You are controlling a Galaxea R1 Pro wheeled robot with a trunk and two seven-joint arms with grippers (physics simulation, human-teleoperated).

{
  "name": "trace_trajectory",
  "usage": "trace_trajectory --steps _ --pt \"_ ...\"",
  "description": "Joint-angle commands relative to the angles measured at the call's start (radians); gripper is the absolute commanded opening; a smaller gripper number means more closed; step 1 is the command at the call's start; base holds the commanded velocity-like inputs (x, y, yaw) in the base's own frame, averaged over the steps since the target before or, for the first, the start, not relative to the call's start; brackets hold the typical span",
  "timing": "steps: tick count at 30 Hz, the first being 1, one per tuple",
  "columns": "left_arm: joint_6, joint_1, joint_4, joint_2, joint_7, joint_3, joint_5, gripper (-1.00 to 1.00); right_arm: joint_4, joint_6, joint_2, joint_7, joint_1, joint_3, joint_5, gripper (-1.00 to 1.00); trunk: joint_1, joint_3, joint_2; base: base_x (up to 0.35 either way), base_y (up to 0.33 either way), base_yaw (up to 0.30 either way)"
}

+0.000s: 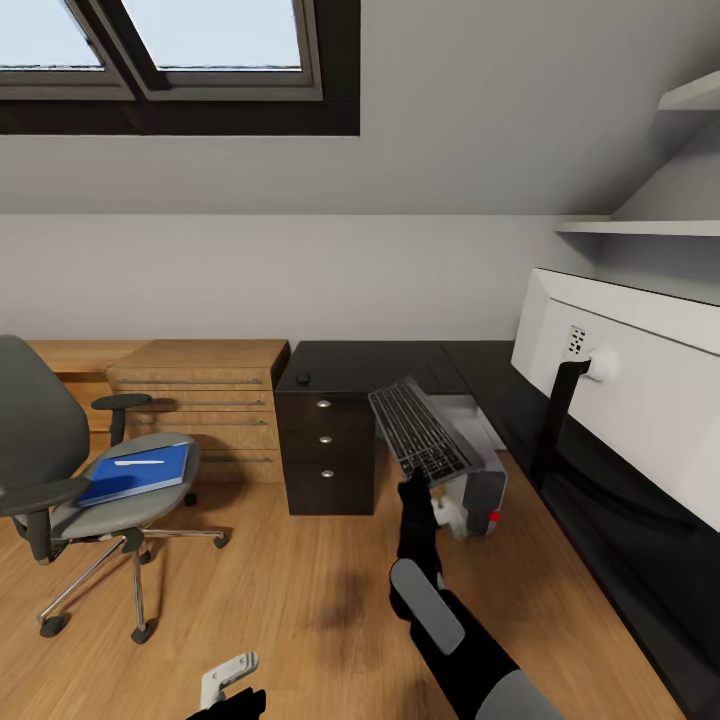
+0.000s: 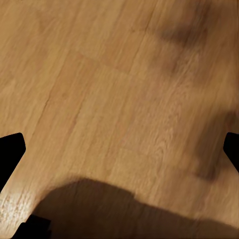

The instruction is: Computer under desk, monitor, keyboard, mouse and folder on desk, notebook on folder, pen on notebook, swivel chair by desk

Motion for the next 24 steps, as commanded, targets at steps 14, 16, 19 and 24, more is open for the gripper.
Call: trace_trajectory --steps 14,16,19,24 --pt "-0.001 -0.001 -0.002 0.006 0.008 -0.012 0.013 1.0 -0.026 -0.002 0.0 -0.002 0.0 0.008 -0.191 -1.0 0.0 -0.001 -0.001 0.101 0.105 0.0" --pt "-0.001 -0.001 -0.002 0.006 0.007 -0.011 0.012 1.0 -0.027 -0.005 0.0 0.01 0.0 0.005 -0.191 -1.0 0.0 -0.001 -0.001 0.302 0.172 0.0" --pt "-0.001 -0.001 -0.002 0.006 0.007 -0.011 0.011 1.0 -0.028 -0.008 0.0 0.044 0.0 0.002 -0.191 -1.0 0.0 -0.001 -0.001 0.312 0.158 0.0" --pt "-0.001 -0.001 -0.002 0.006 0.007 -0.012 0.011 1.0 -0.028 -0.009 0.0 0.068 0.0 0.0 -0.191 -1.0 0.0 -0.001 -0.001 0.323 0.088 0.0"
